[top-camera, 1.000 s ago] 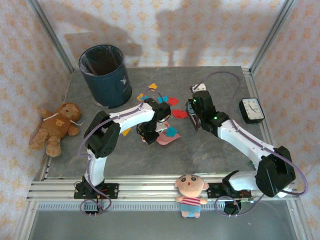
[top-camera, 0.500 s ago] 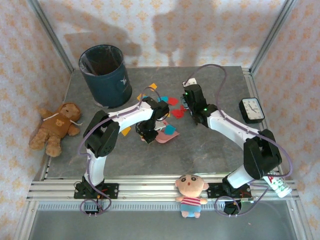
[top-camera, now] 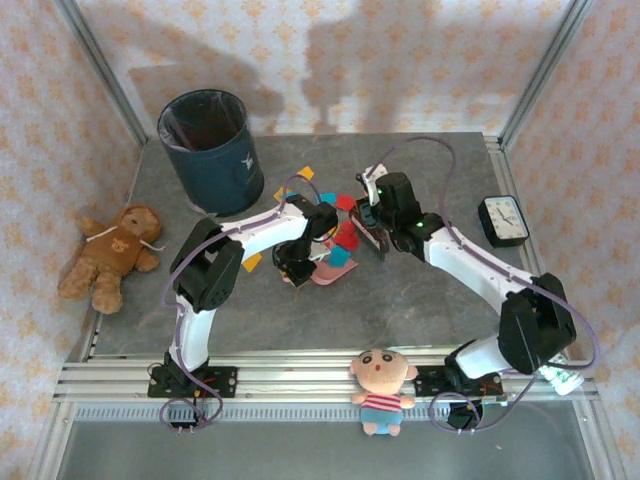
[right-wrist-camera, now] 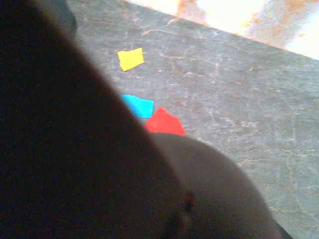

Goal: Sweep away the paper scraps from the table

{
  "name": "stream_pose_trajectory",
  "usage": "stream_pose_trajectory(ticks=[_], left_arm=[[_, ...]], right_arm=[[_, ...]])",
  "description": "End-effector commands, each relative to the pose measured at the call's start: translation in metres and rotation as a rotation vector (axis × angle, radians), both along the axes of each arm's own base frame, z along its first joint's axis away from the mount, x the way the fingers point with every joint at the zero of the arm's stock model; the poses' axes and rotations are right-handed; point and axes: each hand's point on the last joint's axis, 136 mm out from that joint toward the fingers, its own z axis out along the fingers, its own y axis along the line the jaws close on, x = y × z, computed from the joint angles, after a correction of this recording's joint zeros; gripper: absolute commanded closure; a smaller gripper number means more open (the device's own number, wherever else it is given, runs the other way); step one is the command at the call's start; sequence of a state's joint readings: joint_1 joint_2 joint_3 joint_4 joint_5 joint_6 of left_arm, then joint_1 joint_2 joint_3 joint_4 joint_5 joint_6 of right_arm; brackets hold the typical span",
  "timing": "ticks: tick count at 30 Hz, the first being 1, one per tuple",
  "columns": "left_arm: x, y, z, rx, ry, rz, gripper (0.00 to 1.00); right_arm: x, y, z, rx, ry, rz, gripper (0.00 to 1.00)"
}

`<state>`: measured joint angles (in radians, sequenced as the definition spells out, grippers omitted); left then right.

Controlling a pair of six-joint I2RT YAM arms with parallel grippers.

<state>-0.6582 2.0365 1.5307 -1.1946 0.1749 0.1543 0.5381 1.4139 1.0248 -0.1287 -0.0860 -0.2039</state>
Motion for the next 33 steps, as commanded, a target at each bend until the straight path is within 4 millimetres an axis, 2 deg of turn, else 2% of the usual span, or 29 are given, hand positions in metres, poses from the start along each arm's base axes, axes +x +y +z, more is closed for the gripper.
stream_pose_trajectory(ticks=[1,7,17,26,33], left_arm=[[0.004,0.003,-0.004,0.02,0.008,0.024,1.0],[0.001,0.001,-0.003,0.004,0.019,0.014,1.0],[-0.001,0.002,0.004,-0.038,-0.003,0.035,1.0],[-0.003,0.014,0.006,-0.052,-0.006,0.071,1.0],[0.001,0.026,0.009,-0.051,-0.022,0.109,1.0]], right_arm=[[-0.028,0.007,-0.014,0.009,0.095,0.093,1.0],[-0.043,0.011,-0.006,0.056,0.102,0.123,1.0],[-0.048,0.009,0.023,0.114,0.035,0.123,1.0],[-0.033,-0.007,0.041,0.131,-0.062,0.0,1.0],[-0.015,-0.013,0.042,0.117,-0.09,-0.081,1.0]])
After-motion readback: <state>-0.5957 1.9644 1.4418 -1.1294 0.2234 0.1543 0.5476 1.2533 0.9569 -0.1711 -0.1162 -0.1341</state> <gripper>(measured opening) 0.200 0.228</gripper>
